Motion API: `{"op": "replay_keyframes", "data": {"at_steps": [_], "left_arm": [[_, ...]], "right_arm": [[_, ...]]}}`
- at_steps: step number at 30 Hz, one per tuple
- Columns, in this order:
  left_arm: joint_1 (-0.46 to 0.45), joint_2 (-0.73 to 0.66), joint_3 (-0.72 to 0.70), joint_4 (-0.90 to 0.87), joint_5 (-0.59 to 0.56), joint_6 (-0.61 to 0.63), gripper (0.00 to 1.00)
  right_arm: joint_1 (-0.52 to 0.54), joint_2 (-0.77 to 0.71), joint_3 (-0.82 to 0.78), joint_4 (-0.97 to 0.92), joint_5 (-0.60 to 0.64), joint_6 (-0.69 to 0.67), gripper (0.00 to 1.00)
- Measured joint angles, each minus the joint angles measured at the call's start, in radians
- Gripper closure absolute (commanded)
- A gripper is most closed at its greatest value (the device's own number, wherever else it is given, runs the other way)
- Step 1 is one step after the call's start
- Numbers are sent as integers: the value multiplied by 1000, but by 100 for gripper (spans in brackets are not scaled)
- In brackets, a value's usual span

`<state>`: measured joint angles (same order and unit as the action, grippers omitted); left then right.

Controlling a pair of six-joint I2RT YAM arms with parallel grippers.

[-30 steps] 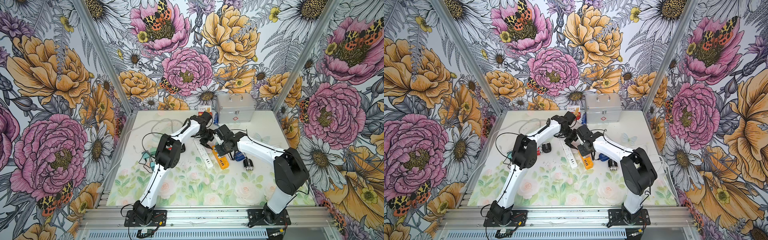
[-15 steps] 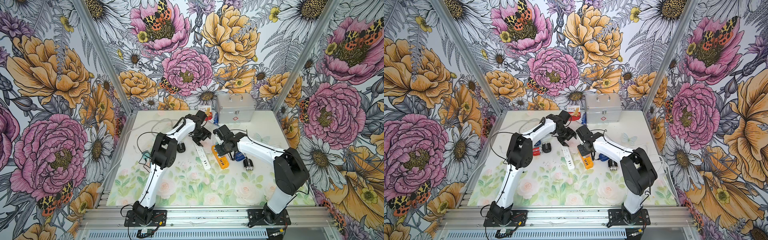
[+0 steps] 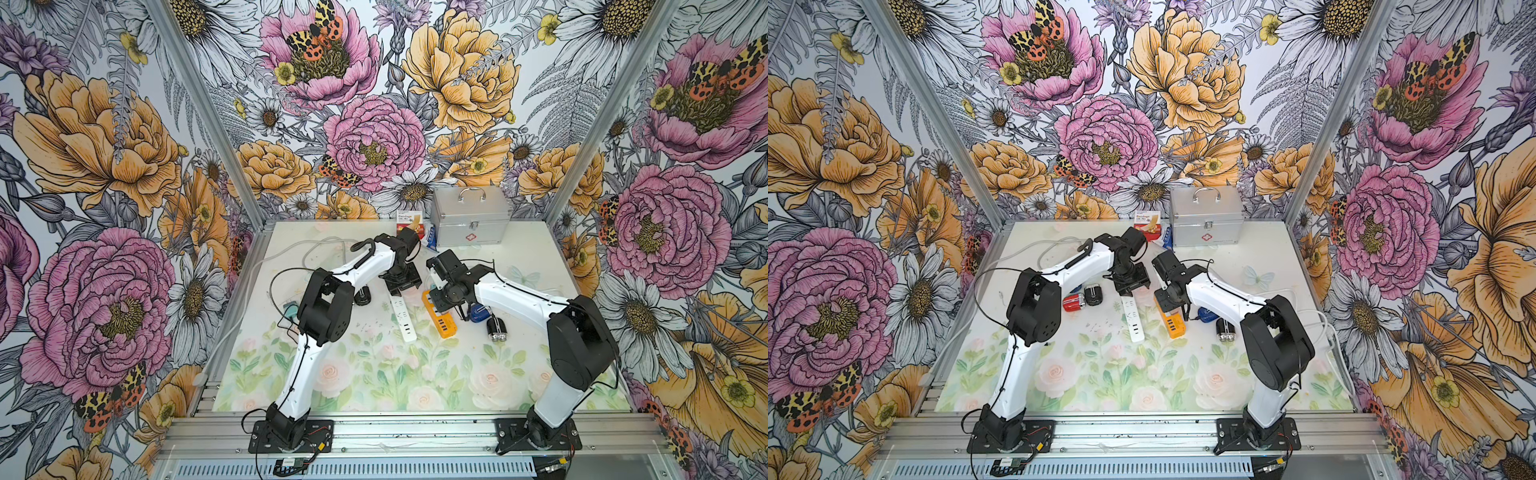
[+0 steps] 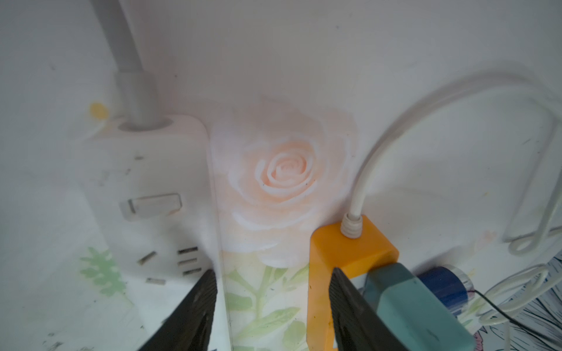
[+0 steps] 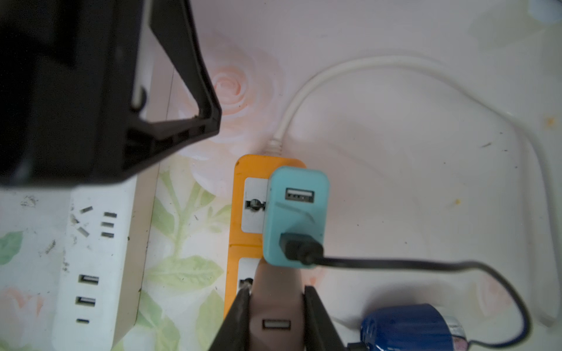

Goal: Unplug the electric shaver
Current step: Remove the plug from the socket.

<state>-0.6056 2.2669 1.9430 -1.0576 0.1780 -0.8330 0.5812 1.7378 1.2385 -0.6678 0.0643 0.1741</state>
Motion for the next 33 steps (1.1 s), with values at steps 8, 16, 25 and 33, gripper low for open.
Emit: {"op": "replay_keyframes", "data": {"at_steps": [8,16,25,33], "left_arm": [[-41,-75,-104,46,-2,39,40],[-61,-246,-393,229,24,25,41],[-181,-319,-549,424,31,7,42],[-210,-381,-735,615,62,-41,37]], "right_arm": [[-17,0,0,1,-37,29,89],[-37,0,0,3,-69,73,88],[-38,0,0,5,-64,124,88],[-38,0,-1,7,-65,144,88]]}}
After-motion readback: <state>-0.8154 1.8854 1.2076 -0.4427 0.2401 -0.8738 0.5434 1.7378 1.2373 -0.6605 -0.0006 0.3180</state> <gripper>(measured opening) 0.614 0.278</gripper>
